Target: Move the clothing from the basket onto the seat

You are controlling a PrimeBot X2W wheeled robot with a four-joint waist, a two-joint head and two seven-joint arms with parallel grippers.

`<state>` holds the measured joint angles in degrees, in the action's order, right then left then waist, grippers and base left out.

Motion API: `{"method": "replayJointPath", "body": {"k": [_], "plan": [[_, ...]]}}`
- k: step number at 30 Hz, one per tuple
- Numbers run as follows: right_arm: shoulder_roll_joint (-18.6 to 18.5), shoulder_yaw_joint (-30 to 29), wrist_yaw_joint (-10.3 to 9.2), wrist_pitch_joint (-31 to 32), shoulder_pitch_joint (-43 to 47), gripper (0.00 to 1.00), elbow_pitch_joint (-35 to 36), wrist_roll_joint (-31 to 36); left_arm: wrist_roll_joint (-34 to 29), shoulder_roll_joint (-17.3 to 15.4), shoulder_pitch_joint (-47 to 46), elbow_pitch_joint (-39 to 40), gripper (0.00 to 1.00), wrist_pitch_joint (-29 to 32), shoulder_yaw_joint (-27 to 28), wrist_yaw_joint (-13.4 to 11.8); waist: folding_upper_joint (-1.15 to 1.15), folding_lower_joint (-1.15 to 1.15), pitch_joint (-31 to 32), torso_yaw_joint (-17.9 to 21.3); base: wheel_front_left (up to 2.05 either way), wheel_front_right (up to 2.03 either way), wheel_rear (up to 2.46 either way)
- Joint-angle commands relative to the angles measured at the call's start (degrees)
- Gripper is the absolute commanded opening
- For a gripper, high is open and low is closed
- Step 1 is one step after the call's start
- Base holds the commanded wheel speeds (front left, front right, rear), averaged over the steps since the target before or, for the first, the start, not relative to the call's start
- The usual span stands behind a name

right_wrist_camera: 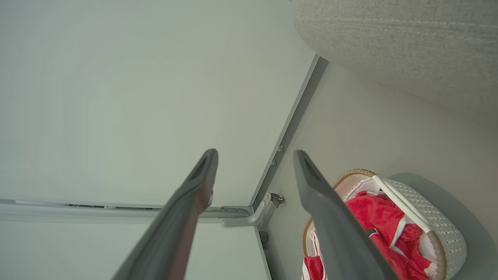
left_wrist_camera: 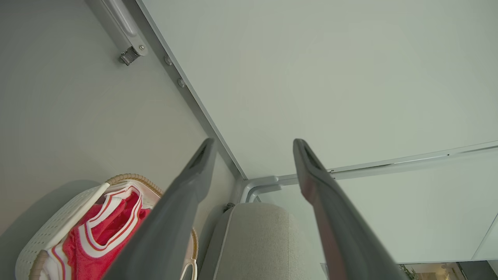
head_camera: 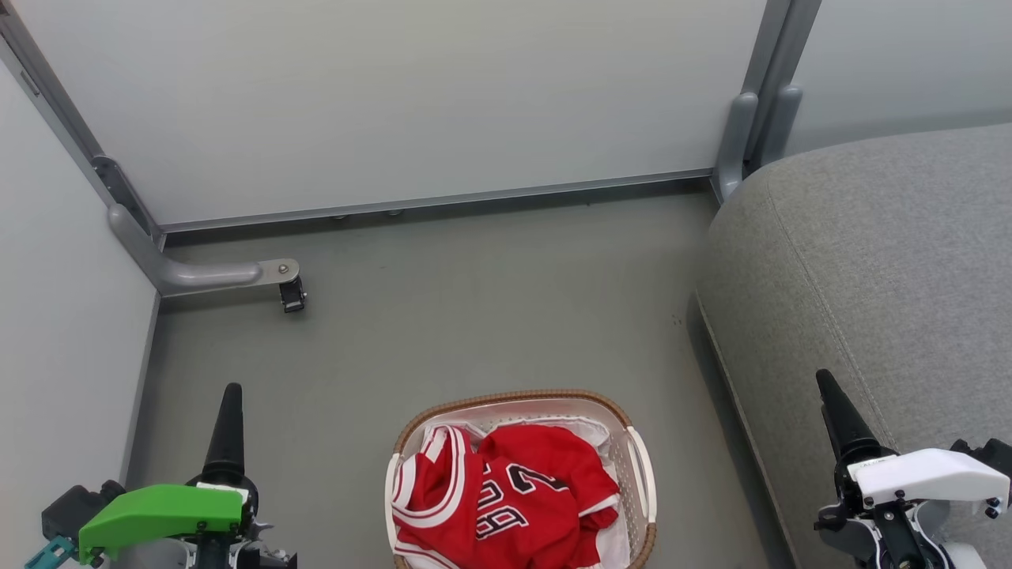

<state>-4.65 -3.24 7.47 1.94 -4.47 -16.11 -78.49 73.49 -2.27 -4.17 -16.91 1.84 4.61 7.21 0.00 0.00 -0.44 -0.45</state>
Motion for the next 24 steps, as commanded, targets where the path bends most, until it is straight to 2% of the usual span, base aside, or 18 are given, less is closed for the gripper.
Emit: {"method": "replayJointPath", "body": {"k": [1, 24], "plan": [[-0.95, 0.42, 0.01, -0.76, -1.54, 1.0, 0.75, 2.53, -3.19, -0.48, -1.2, 1.17, 1.0, -0.7, -0.4, -0.14, 0.0, 0.0, -0.01, -0.04, 0.0, 0.0, 0.0], [-2.05, 3.3, 0.01, -5.79, -0.89, 1.0, 1.53, 22.46, -25.51, -0.55, 1.07, 1.81, 1.0, -5.7, -3.6, -2.74, 0.0, 0.0, -0.37, -0.58, 0.0, 0.0, 0.0]]}}
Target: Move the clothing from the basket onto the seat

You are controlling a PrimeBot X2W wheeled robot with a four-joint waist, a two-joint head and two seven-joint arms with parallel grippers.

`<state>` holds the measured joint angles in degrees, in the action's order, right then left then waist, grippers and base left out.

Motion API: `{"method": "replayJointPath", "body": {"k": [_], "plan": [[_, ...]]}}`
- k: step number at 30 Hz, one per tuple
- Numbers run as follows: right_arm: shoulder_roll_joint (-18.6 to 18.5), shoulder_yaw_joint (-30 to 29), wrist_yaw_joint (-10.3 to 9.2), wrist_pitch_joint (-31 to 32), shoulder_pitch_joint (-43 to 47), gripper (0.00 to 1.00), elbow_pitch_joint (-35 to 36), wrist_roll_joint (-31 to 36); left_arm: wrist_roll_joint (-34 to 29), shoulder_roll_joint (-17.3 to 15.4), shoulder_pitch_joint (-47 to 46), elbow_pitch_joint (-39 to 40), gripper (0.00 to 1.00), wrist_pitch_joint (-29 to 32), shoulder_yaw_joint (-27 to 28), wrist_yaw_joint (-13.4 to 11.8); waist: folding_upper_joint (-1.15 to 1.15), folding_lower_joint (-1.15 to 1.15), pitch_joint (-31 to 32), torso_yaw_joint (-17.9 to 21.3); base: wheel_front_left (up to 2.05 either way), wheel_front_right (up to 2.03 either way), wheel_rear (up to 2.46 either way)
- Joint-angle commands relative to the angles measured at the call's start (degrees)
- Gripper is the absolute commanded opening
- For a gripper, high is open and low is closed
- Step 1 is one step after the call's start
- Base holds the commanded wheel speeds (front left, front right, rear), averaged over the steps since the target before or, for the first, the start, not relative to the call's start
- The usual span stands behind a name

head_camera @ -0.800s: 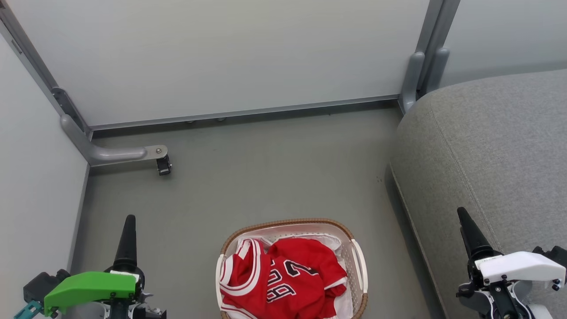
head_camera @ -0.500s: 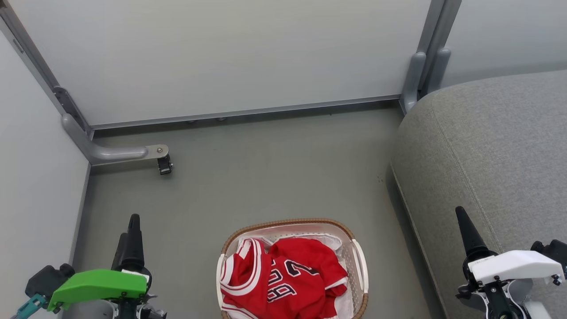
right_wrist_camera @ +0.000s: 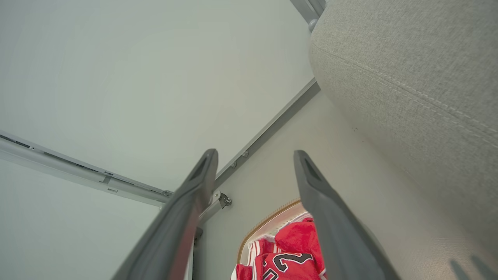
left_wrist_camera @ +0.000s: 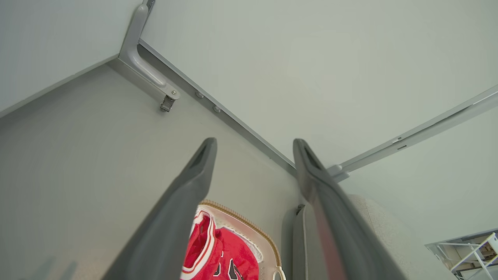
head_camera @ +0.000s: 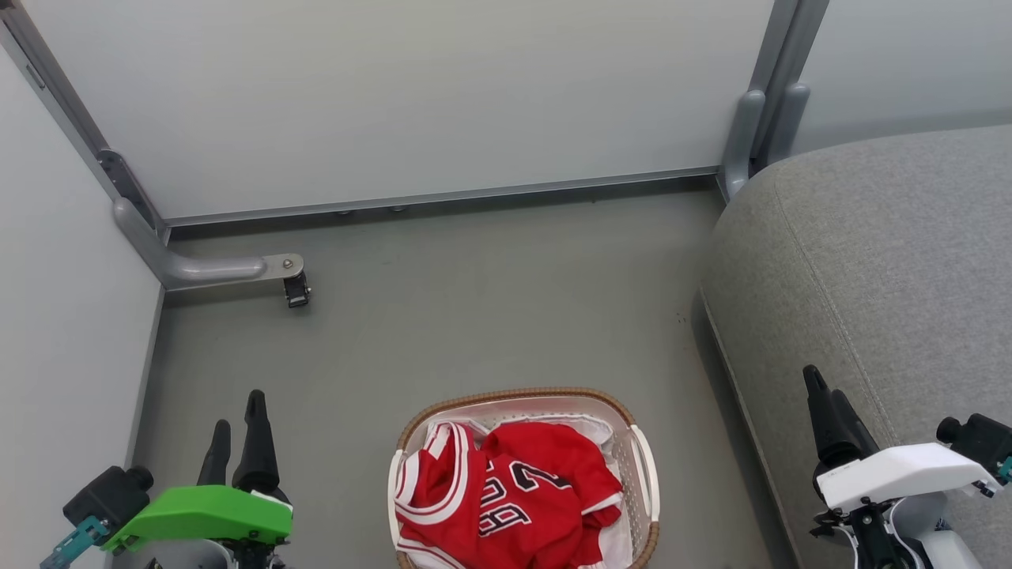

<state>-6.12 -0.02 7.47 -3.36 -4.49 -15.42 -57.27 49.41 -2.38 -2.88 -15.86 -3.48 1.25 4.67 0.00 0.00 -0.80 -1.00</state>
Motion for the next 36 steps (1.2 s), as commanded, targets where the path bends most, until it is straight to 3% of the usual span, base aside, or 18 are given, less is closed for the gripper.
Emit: {"method": "replayJointPath", "body": {"k": [1, 36], "plan": [[-0.62, 0.16, 0.01, -0.65, -0.82, 1.0, 0.89, 1.91, -2.21, -0.45, -0.14, 0.75, 1.0, -0.55, -0.38, -0.35, 0.0, 0.0, -0.02, -0.06, 0.0, 0.0, 0.0], [-3.45, 5.54, 0.02, -6.6, -4.21, 1.0, -2.06, 25.37, -26.89, -1.99, -1.77, -0.05, 1.0, -6.49, -5.68, -3.16, 0.0, 0.0, -0.54, -0.87, 0.0, 0.0, 0.0]]}}
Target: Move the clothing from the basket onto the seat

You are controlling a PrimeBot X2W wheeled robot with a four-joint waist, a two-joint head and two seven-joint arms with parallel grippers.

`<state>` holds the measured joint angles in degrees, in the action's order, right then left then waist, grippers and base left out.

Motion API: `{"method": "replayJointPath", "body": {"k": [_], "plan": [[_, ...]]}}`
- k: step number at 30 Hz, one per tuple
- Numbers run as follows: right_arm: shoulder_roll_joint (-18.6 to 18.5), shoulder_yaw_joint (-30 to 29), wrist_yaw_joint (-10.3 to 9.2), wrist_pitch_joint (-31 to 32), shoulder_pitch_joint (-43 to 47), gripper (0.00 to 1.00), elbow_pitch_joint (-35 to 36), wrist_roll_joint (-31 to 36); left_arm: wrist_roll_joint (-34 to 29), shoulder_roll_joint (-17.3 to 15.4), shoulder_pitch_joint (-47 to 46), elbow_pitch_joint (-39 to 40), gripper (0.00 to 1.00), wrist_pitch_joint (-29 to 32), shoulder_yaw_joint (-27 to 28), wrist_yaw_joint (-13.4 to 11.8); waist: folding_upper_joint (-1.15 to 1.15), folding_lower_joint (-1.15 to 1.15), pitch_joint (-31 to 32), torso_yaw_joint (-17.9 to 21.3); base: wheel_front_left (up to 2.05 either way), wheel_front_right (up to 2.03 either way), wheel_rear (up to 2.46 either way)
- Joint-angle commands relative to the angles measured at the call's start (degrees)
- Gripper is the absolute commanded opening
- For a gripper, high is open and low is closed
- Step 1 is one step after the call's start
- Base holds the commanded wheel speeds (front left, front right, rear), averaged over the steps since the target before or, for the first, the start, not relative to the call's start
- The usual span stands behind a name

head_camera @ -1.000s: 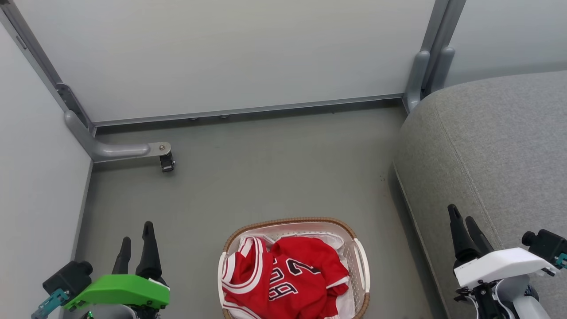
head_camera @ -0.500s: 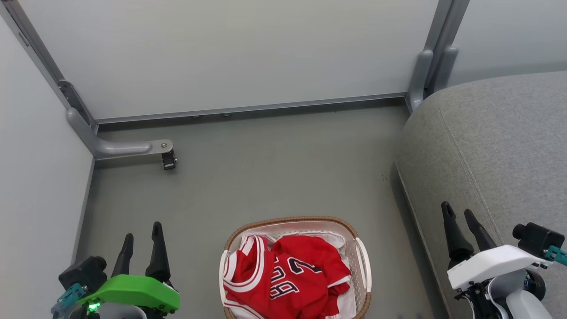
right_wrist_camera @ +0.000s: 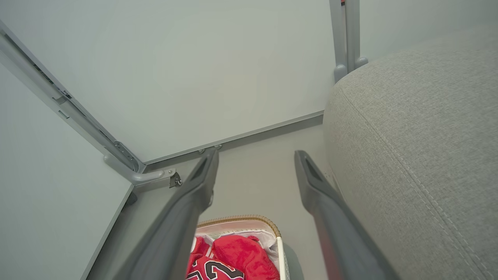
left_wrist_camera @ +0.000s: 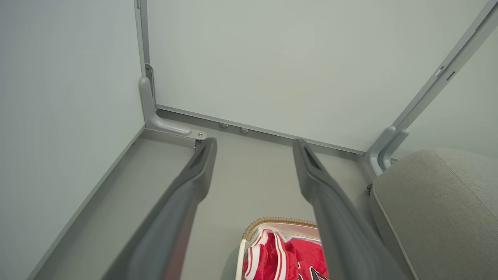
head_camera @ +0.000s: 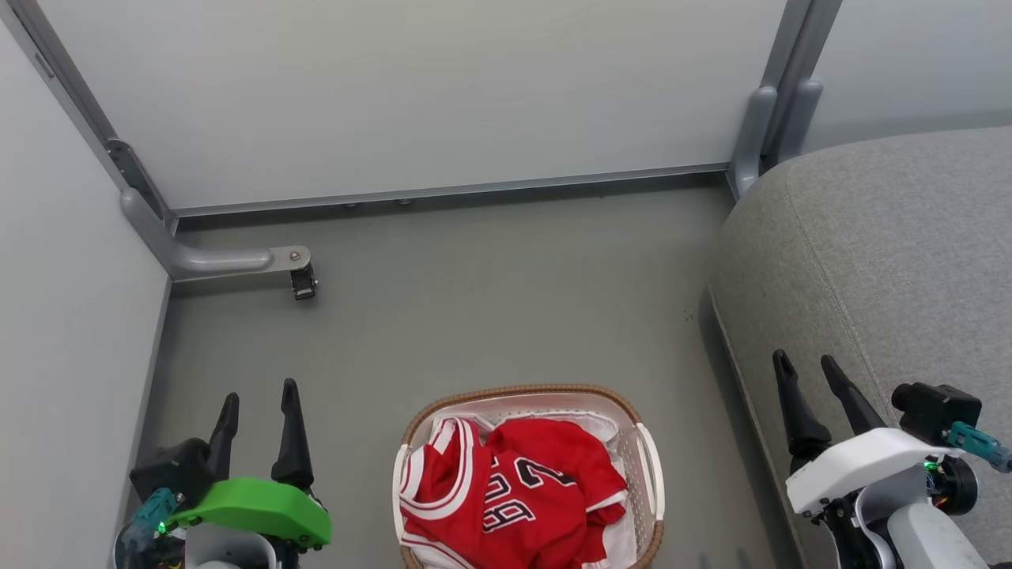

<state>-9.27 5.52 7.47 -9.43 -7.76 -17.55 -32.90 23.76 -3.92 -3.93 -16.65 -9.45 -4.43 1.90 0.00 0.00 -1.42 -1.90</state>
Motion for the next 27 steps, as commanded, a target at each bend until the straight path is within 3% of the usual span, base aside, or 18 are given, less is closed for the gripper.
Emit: {"method": "replayJointPath", "body": {"k": [1, 27], "plan": [[-0.22, -0.16, 0.02, -0.59, -0.85, 1.0, -0.04, 1.27, -1.61, -0.44, -0.56, 0.82, 1.0, -0.59, -0.03, -0.47, 0.0, 0.0, 0.11, 0.02, 0.0, 0.0, 0.0], [-0.39, 1.57, 0.03, -3.91, 1.76, 1.0, -2.18, 13.6, -14.0, 0.49, 4.0, -0.22, 1.0, -3.84, -1.46, -1.49, 0.0, 0.0, 0.12, -1.04, 0.0, 0.0, 0.0]]}}
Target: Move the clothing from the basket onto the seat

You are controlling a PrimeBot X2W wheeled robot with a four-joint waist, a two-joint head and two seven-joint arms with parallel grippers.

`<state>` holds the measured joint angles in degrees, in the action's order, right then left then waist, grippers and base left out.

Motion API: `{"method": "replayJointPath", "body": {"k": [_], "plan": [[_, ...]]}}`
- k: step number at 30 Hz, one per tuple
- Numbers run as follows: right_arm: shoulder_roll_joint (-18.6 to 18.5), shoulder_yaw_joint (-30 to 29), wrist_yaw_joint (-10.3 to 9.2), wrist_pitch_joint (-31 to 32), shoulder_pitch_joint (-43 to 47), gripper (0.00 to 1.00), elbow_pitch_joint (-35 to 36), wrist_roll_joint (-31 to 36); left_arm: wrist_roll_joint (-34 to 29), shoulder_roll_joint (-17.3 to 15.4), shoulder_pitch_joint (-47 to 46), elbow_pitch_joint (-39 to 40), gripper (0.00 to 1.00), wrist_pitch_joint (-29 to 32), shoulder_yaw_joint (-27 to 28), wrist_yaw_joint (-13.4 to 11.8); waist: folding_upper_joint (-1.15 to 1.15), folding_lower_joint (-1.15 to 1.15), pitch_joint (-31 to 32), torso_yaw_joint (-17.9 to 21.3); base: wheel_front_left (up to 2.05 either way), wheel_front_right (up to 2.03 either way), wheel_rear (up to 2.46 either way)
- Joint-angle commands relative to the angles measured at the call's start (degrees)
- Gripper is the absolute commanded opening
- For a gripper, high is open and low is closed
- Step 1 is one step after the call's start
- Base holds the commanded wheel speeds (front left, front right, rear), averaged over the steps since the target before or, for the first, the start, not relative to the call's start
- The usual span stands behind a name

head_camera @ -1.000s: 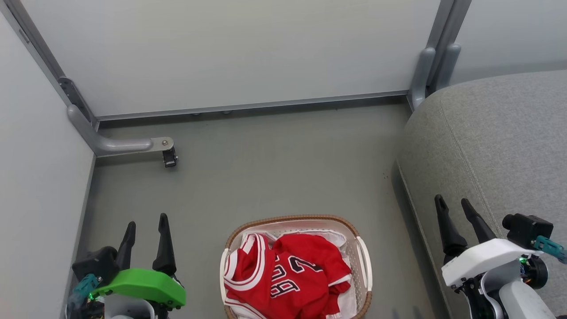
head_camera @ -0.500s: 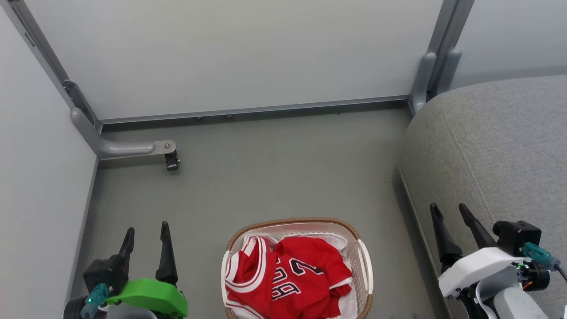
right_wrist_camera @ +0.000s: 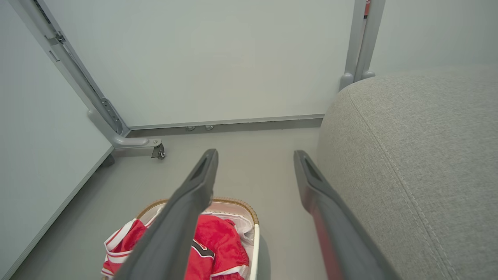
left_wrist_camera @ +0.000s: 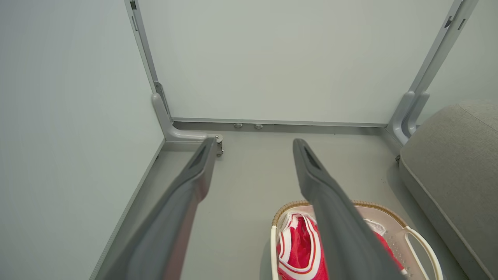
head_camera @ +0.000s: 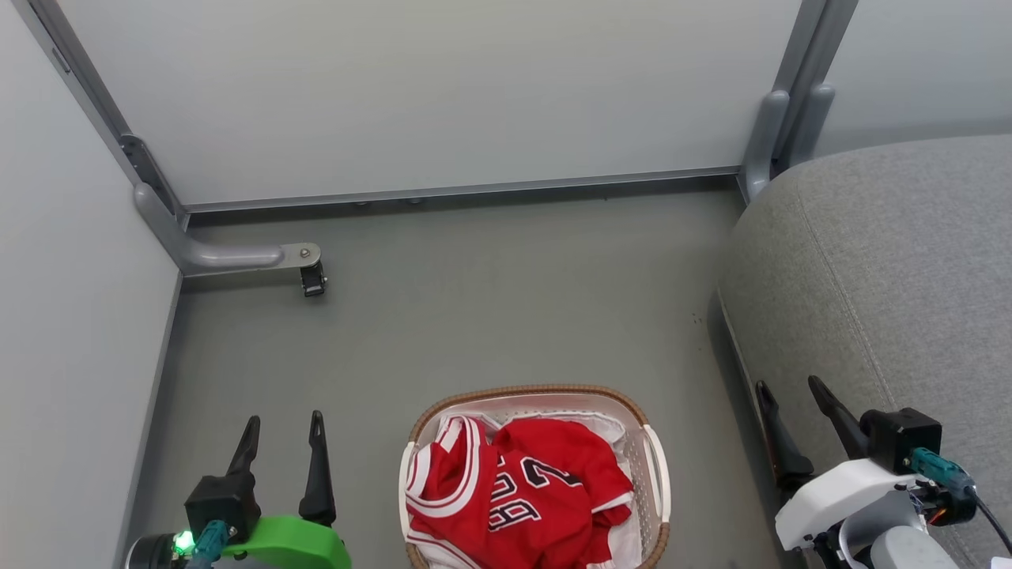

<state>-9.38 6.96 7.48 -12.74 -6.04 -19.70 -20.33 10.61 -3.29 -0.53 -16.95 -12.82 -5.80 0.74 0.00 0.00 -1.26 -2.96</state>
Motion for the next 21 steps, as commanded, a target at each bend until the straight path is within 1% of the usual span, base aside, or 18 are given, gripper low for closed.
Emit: {"method": "replayJointPath", "body": {"k": [1, 6, 7, 14, 19, 21], "plan": [[-0.34, 0.25, 0.02, -0.68, -0.05, 1.0, -0.05, 1.36, -1.2, -0.11, 0.67, 0.0, 1.0, -0.54, -0.13, -0.35, 0.0, 0.0, -0.1, 0.02, 0.0, 0.0, 0.0], [-0.75, 0.64, 0.02, -1.22, -1.0, 1.0, 0.23, 3.27, -3.52, 0.11, 0.11, -0.16, 1.0, -1.09, -0.6, -0.43, 0.0, 0.0, -1.96, 0.28, 0.0, 0.0, 0.0], [-1.02, 0.8, 0.02, -1.38, -1.91, 1.0, 0.57, 3.87, -4.07, 0.16, -0.96, 0.06, 1.0, -1.34, -0.87, -0.73, 0.0, 0.0, -3.67, 0.49, 0.0, 0.0, 0.0], [-2.11, 2.03, 0.01, -2.07, -5.61, 1.0, 1.72, 5.77, -6.79, 0.33, -5.48, -1.54, 1.0, -2.02, -4.05, -0.49, 0.0, 0.0, -11.27, 1.92, 0.0, 0.0, 0.0], [-2.53, 3.15, 0.01, -2.53, -8.63, 1.0, 2.89, 6.92, -6.94, 0.33, -9.75, -4.12, 1.0, -2.54, -7.57, -0.93, 0.0, 0.0, -17.34, 3.65, 0.0, 0.0, 0.0], [-2.66, 3.49, 0.01, -2.53, -9.69, 1.0, 3.53, 6.37, -6.17, 0.31, -11.33, -5.77, 1.0, -2.36, -8.98, -0.6, 0.0, 0.0, -19.35, 4.4, 0.0, 0.0, 0.0]]}}
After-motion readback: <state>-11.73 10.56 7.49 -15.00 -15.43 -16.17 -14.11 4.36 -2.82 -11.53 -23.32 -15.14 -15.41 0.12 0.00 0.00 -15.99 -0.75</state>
